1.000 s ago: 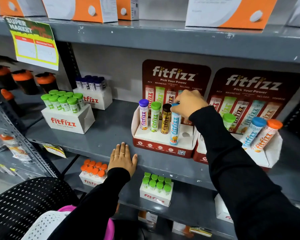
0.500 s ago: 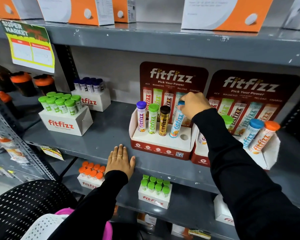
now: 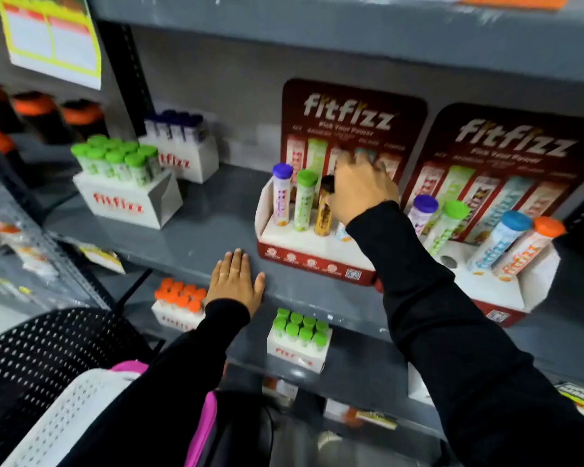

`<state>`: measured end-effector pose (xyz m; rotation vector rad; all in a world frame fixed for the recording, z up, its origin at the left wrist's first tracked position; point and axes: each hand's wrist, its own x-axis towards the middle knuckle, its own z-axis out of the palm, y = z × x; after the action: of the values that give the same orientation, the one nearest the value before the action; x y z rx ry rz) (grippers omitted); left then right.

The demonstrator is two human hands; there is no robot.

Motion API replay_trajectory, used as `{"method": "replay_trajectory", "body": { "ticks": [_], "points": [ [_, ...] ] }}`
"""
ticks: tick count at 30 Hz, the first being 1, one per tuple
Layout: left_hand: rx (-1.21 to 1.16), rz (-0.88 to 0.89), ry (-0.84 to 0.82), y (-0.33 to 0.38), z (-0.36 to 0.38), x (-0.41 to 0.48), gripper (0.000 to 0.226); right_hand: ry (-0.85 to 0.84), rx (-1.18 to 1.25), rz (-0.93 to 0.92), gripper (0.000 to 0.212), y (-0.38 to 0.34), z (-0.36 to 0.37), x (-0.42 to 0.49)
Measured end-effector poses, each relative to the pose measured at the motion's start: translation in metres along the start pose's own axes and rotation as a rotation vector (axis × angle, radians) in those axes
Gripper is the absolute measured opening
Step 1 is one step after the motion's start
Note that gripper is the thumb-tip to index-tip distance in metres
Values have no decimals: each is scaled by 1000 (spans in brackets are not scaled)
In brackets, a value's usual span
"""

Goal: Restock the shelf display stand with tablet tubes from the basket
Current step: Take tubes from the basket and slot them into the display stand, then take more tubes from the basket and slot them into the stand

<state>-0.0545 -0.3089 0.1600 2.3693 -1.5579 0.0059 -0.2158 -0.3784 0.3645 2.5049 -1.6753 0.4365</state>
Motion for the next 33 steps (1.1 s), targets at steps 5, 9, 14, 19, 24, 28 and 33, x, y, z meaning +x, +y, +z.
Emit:
{"method": "replay_trajectory", "body": {
  "ticks": [5,9,14,19,24,28,33],
  "points": [
    [-122,11,147,-34,20,-45,55,-44,143,-298,32,-78,49,-28],
    [-104,-193,155,-100,52,-113,57,-275,235,-496,28,-142,108,-62],
    [-66,-561,-25,-167,86,-208,62,-572,166,-674,33,-220,192,-115],
    [-83,-839,-122,-191,110,-259,71,-831,113,-805,33,-267,251,-161],
    [-46,-906,-226,-200,129,-283,72,-889,66,-902,28,-305,293,-199],
    [-1,-889,-247,-201,136,-291,76,-858,-14,-901,28,-322,310,-215],
    [-1,-881,-253,-200,140,-294,76,-799,-93,-865,21,-323,316,-231]
  ]
}}
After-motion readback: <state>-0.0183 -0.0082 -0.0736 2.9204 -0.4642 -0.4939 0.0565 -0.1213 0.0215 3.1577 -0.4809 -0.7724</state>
